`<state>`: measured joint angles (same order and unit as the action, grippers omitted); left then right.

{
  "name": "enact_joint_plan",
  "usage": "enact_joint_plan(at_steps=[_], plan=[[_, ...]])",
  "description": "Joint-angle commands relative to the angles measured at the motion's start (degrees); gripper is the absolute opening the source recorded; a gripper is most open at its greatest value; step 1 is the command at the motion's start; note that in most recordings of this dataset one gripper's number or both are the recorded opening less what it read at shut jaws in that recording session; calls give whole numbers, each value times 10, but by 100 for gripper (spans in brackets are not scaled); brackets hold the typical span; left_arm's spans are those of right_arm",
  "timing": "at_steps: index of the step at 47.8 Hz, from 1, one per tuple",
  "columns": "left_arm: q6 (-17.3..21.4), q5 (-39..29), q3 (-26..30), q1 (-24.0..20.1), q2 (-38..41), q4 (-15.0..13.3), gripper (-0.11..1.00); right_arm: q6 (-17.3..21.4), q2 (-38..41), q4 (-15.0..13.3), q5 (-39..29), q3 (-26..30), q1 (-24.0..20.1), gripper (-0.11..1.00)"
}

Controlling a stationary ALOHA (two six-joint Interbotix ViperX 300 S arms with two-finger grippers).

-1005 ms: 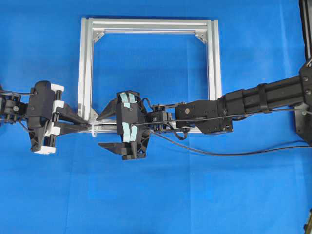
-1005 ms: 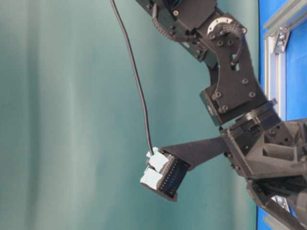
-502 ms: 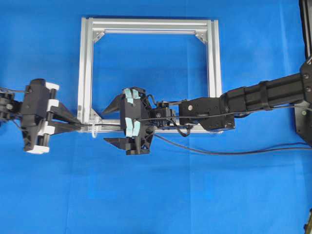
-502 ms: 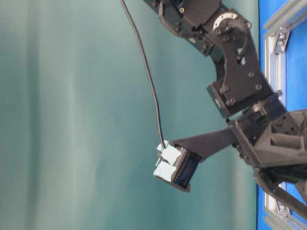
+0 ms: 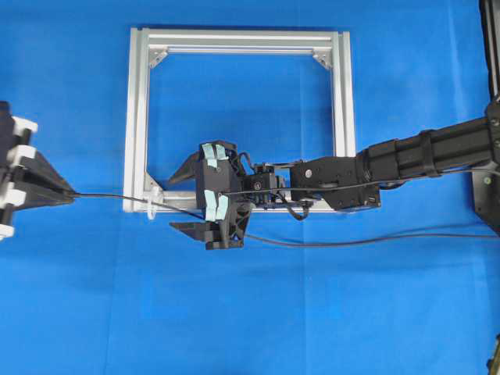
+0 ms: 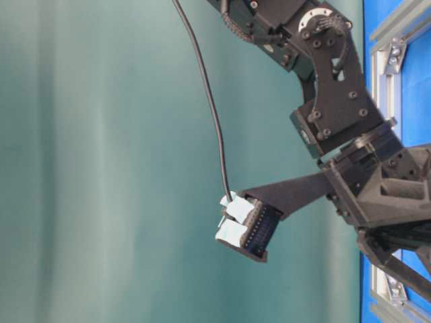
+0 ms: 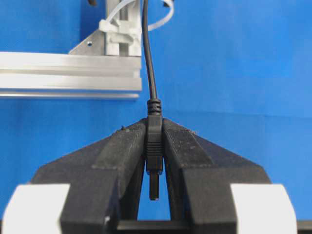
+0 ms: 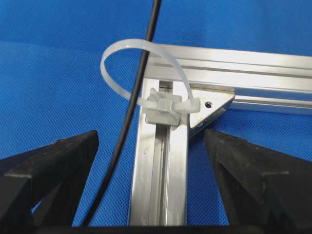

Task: Insert the wire through the string loop located on the left side.
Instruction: 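Pull the cable leftward through the loop with the left gripper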

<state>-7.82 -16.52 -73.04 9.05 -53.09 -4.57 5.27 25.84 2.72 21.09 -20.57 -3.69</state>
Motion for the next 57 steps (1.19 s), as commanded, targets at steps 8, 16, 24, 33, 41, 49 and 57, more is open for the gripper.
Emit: enact_joint_plan(at_steps=[8, 16, 24, 33, 41, 49, 57], plan=[[-22, -96, 16, 0, -83, 1, 8, -2, -28, -1, 3, 4, -1, 94], [-37, -115, 16, 1, -91, 1, 8, -2, -28, -2, 4, 4, -1, 94], [-39, -102, 13, 1, -85, 1, 8, -2, -28, -1, 5, 4, -2, 94], [-39, -102, 13, 4, -86, 1, 8, -2, -29, -2, 5, 4, -2, 94], [-39, -103, 13, 5, -89, 1, 8, -2, -29, -2, 5, 4, -2, 94], [-39, -102, 12, 5, -89, 1, 8, -2, -29, -2, 5, 4, -2, 94], [-40, -102, 12, 5, -88, 1, 32, -2, -29, -1, 5, 4, -2, 94]])
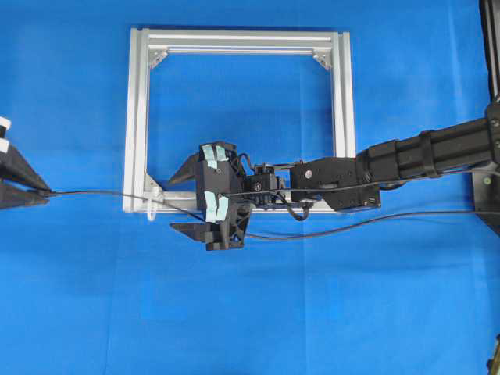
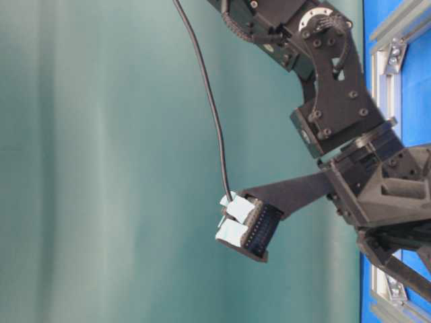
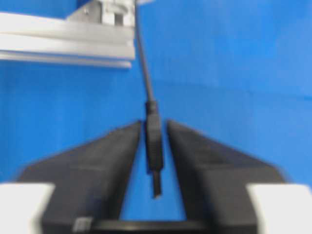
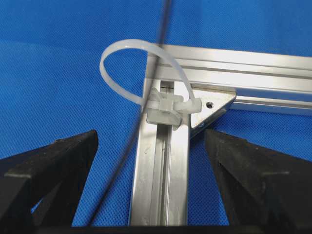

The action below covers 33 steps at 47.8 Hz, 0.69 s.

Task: Insert the wire through the string loop located on the left side.
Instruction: 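Pull the cable leftward through the loop with the left gripper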

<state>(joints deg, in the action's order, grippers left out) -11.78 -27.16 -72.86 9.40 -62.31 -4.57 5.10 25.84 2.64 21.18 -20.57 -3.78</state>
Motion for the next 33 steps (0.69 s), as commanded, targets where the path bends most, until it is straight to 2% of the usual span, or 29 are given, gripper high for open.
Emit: enact_joint_plan(at_steps=[1, 5, 7, 22, 33], plan=[[0, 4, 11, 2, 4, 1, 38, 0, -28, 0, 4, 4, -2, 94], [0, 4, 11, 2, 4, 1, 65, 0, -28, -1, 4, 4, -2, 94], [0, 4, 11, 2, 4, 1, 73, 0, -29, -1, 4, 4, -2, 94], [0, 14, 11, 1, 4, 1, 69, -1, -38, -1, 2, 4, -2, 94], [4, 97, 13, 1, 3, 1, 68, -3, -77, -3, -23, 4, -1, 94]])
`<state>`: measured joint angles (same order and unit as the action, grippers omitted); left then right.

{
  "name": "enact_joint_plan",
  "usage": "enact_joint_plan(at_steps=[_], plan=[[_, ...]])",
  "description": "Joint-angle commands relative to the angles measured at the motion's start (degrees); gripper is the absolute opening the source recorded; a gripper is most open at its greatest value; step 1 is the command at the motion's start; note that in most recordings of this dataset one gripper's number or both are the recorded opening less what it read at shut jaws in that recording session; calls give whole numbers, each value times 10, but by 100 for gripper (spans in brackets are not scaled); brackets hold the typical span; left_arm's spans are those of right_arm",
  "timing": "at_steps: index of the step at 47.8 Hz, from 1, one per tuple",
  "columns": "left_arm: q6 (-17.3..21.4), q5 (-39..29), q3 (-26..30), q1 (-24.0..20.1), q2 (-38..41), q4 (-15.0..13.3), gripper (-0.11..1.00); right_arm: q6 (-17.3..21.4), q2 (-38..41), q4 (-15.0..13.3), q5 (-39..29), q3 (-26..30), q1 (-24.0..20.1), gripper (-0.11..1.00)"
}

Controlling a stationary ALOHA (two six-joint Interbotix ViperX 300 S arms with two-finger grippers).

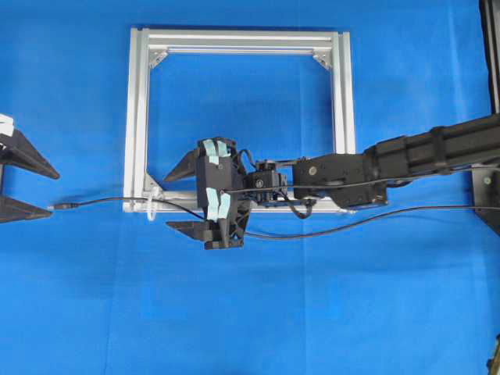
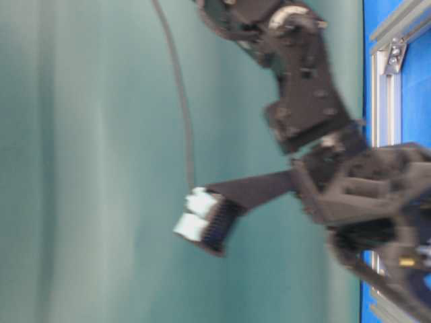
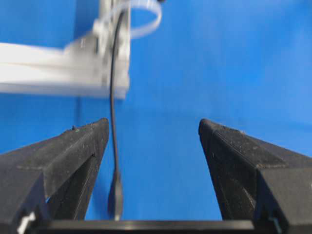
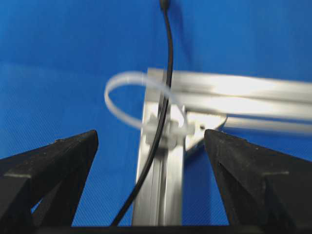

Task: Insert the wire through the string loop located on the left side.
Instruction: 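Pull the cable leftward through the loop with the left gripper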

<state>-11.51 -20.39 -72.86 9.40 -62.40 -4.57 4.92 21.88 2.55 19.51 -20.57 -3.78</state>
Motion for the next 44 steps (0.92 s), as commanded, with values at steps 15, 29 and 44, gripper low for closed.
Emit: enact_joint_plan(at_steps=[15, 29, 44], plan=[[4, 131, 23, -1, 3, 7, 68, -1, -113, -5, -53, 4, -2, 94], [5, 160, 33, -17, 1, 8, 68, -1, -169, -12, -80, 4, -1, 94], [6, 163, 33, -18, 1, 8, 68, -1, -171, -15, -81, 4, -1, 94]])
